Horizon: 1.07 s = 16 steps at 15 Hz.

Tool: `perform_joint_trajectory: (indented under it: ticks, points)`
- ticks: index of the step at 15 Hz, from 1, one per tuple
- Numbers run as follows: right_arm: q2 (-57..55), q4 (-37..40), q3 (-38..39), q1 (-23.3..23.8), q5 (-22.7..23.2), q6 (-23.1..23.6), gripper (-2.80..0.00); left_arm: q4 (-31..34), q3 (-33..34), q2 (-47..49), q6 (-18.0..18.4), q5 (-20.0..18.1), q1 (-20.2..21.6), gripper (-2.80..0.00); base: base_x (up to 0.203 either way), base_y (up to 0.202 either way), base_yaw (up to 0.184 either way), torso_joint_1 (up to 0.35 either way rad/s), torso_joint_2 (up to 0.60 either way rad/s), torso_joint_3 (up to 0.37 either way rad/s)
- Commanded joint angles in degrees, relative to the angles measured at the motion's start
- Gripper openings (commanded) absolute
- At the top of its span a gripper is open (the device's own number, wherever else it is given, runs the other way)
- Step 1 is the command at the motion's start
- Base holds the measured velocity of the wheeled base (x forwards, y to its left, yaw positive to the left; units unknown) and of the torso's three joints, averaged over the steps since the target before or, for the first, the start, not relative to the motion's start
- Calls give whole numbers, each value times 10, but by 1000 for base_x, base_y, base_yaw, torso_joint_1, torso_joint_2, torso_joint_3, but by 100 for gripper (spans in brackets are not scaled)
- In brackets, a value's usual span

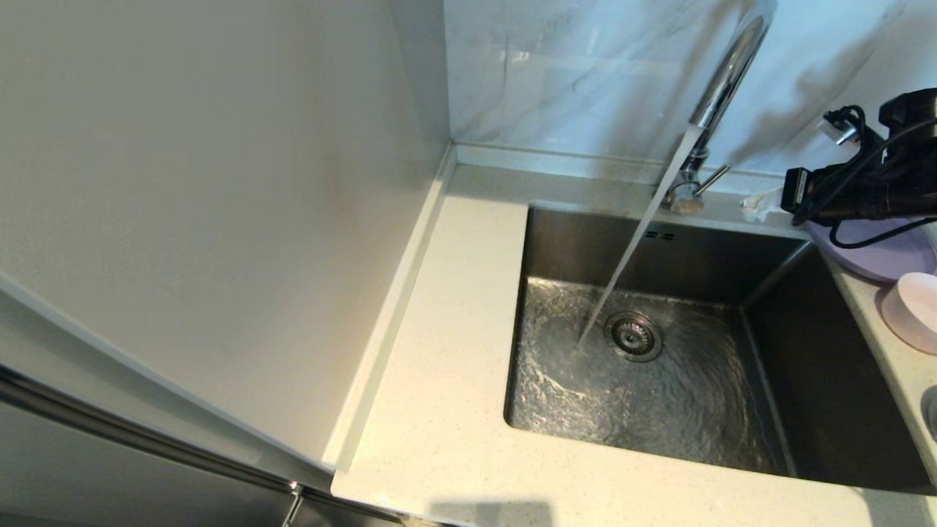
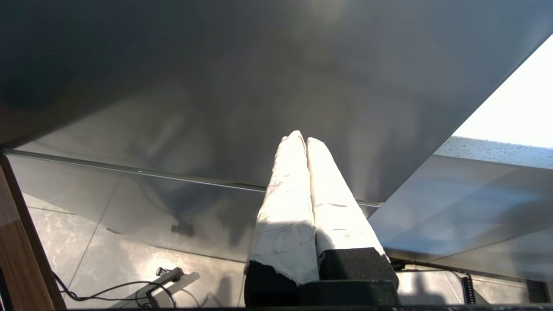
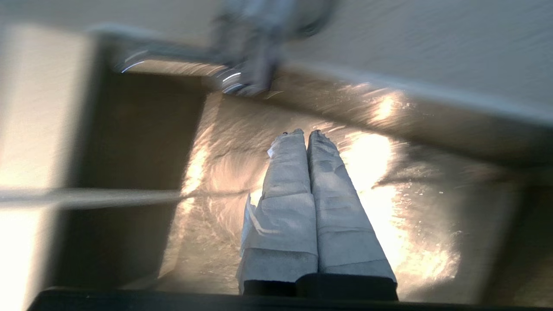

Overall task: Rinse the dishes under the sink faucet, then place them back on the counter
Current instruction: Turn off the faucet

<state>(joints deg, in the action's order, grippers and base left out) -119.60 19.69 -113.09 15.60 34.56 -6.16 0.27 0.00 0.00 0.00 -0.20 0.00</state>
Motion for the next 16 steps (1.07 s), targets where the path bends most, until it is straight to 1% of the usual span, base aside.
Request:
perform_joint_trajectory:
  ticks: [1,2,3,6,8,13,16]
  points:
    - [12,15,-3,15,126,-52,-280,0,0,0,0,0,0,-280,0,0,0,0,0,0]
    - [19,15,-4,18,141,-96,-280,0,0,0,0,0,0,-280,0,0,0,0,0,0]
    - [26,13,-5,18,149,-115,-280,0,0,0,0,0,0,-280,0,0,0,0,0,0]
    - [27,12,-5,8,158,-121,-280,0,0,0,0,0,0,-280,0,0,0,0,0,0]
    - [27,12,-5,-4,158,-143,-280,0,0,0,0,0,0,-280,0,0,0,0,0,0]
    - [18,13,-2,-23,158,-158,-280,0,0,0,0,0,0,-280,0,0,0,0,0,0]
    - [9,11,-3,-28,152,-155,-280,0,0,0,0,0,0,-280,0,0,0,0,0,0]
